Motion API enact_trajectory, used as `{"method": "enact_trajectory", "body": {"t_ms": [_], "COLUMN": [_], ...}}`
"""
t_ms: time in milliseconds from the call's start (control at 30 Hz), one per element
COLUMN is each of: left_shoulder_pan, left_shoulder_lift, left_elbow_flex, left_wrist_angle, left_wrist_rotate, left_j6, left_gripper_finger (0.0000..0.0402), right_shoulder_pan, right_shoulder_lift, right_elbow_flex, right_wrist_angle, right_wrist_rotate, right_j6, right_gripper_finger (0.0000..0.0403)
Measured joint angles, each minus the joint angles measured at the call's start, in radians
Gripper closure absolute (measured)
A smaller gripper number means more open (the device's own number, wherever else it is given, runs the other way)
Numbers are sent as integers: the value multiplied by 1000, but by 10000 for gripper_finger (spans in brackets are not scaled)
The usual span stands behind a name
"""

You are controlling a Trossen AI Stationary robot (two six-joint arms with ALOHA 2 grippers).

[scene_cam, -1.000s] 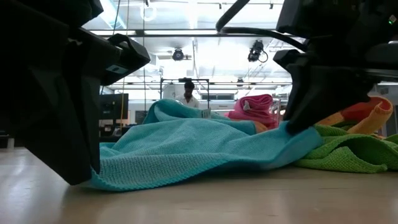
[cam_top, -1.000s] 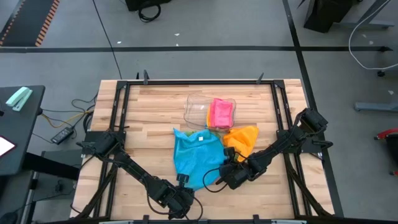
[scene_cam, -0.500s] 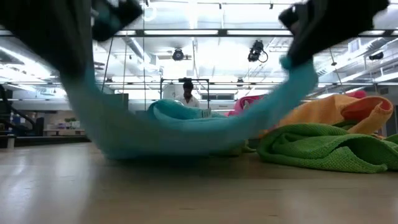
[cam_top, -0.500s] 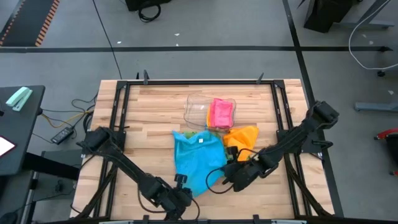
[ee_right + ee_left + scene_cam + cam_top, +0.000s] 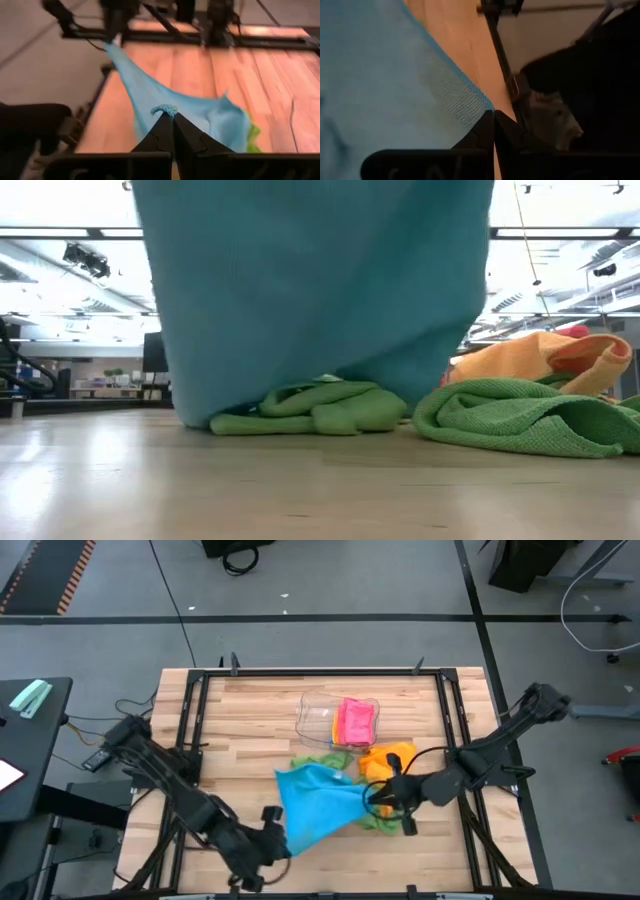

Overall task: Fold microfiber towels
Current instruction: Fold the blue microfiber cloth

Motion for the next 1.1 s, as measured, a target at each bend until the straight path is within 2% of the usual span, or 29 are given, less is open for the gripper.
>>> {"method": "enact_trajectory", "body": {"t_ms": [167, 233, 400, 533, 767, 900, 1000, 1100], "left_shoulder_pan": [21, 32, 29, 11, -27, -39, -40, -30], "left_shoulder_lift": [-92, -123, -138, -92, 49, 119, 151, 153], "left_elbow_flex": [0, 0, 0, 0, -1, -1, -1, -1], "left_wrist_angle": [-51, -106, -114, -113, -84, -36, 14, -28], "left_wrist_rotate": [-32, -33, 0, 35, 65, 116, 147, 144], "left_j6": [73, 62, -6, -32, -86, -112, -92, -84], "left_gripper_finger": [396, 395, 390, 397, 388, 396, 394, 387], "right_shoulder_pan": [-22, -36, -43, -33, 12, 34, 42, 29], "right_shoulder_lift": [1, 10, 43, 100, 285, 374, 410, 403], "right_elbow_flex": [14, 41, 69, 71, 71, 70, 69, 69], "right_wrist_angle": [-18, -44, -58, -61, -61, -28, -3, -4], "right_wrist_rotate": [-71, -99, -208, -268, -367, -399, -445, -416], "right_j6": [-60, -68, -43, -15, 50, 95, 106, 92], "right_gripper_finger": [397, 397, 397, 397, 397, 397, 397, 397]}}
